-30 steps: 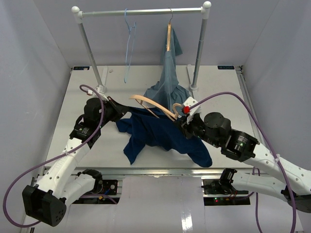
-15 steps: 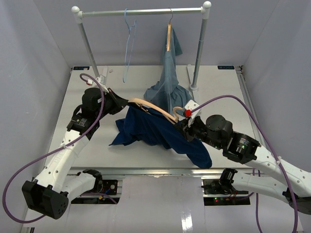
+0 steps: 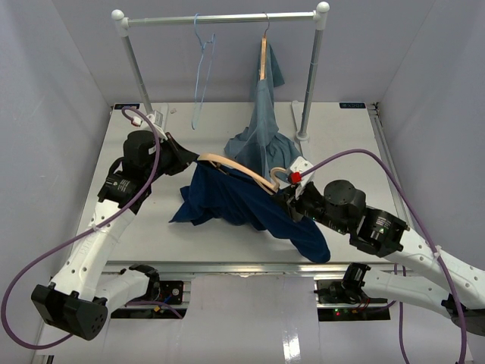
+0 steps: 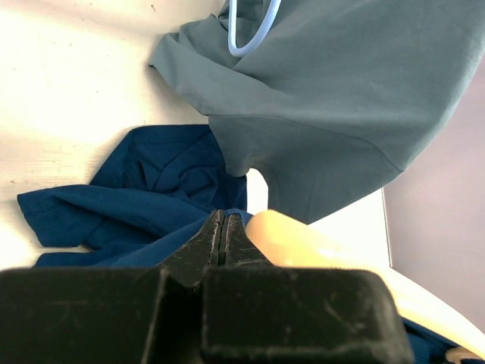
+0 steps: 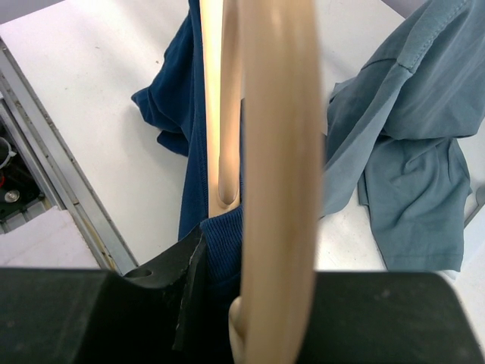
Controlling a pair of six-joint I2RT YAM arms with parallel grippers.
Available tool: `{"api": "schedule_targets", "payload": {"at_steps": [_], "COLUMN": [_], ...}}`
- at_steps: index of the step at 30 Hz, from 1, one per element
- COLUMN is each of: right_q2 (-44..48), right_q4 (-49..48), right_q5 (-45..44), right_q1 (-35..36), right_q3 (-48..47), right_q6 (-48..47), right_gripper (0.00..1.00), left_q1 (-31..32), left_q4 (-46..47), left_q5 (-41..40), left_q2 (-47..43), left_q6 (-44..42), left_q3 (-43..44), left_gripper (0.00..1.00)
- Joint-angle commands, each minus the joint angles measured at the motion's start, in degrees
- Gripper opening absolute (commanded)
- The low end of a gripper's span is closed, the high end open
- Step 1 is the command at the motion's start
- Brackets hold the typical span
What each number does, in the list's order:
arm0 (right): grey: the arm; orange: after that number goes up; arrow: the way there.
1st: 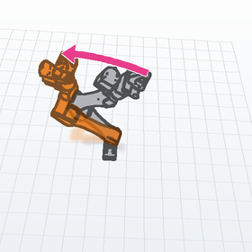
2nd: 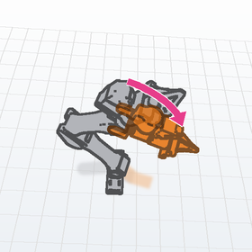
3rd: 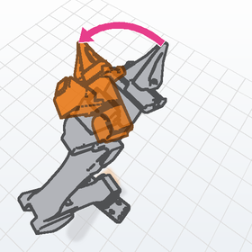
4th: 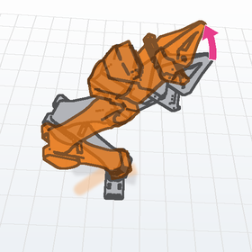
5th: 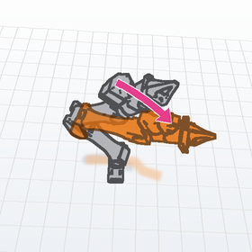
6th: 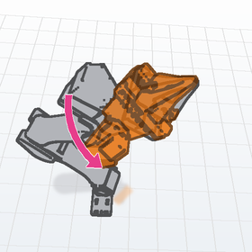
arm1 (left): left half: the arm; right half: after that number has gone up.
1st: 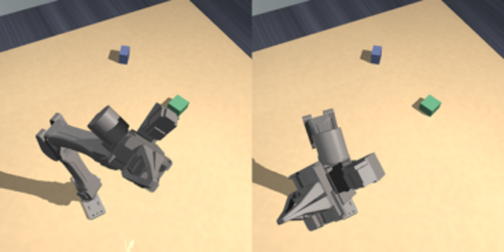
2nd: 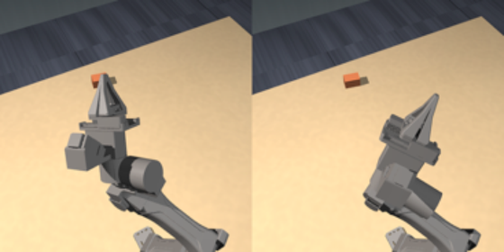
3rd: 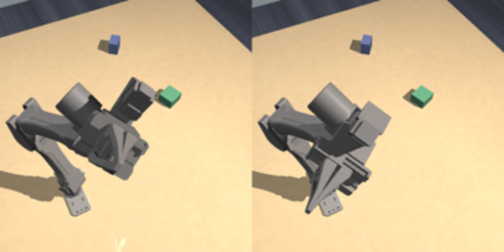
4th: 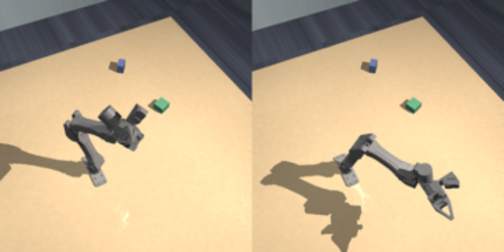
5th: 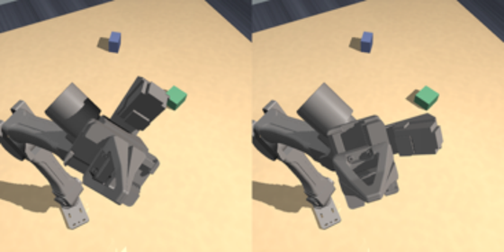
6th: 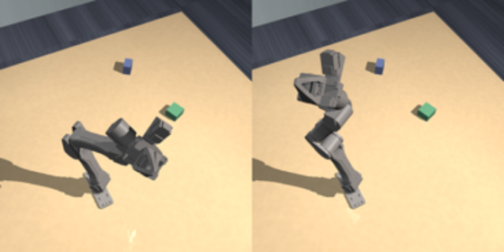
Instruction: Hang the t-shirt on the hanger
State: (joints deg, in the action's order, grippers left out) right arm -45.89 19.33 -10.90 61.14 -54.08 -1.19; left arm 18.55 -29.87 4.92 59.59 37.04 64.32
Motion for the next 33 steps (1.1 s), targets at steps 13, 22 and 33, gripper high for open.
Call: {"api": "schedule_targets", "payload": {"at_steps": [13,22,33], "right_q2": [-0.54,-2.47,-10.80], "right_q4": [7.53,8.88,4.07], "right_q5": [2.50,-4.01,6.47], "right_q1": [-0.10,-0.12,-0.15], "right_q3": [-1.28,-2.97,-7.83], "right_q6": [-0.45,0.46,-0.06], "right_gripper": [0.08,0.08,0.08], "left_q1": [-3.02,-3.16,-2.39], "left_q4": [-4.46,-6.75,-3.46], "left_q5": [-9.05,-4.07,27.73], "left_q2": [3.89,2.76,5.42], "left_q6": [-5.76,-10.09,-15.16], "left_q3": [11.07,13.42,15.31], "left_gripper": [0.00,0.00,0.00]}}
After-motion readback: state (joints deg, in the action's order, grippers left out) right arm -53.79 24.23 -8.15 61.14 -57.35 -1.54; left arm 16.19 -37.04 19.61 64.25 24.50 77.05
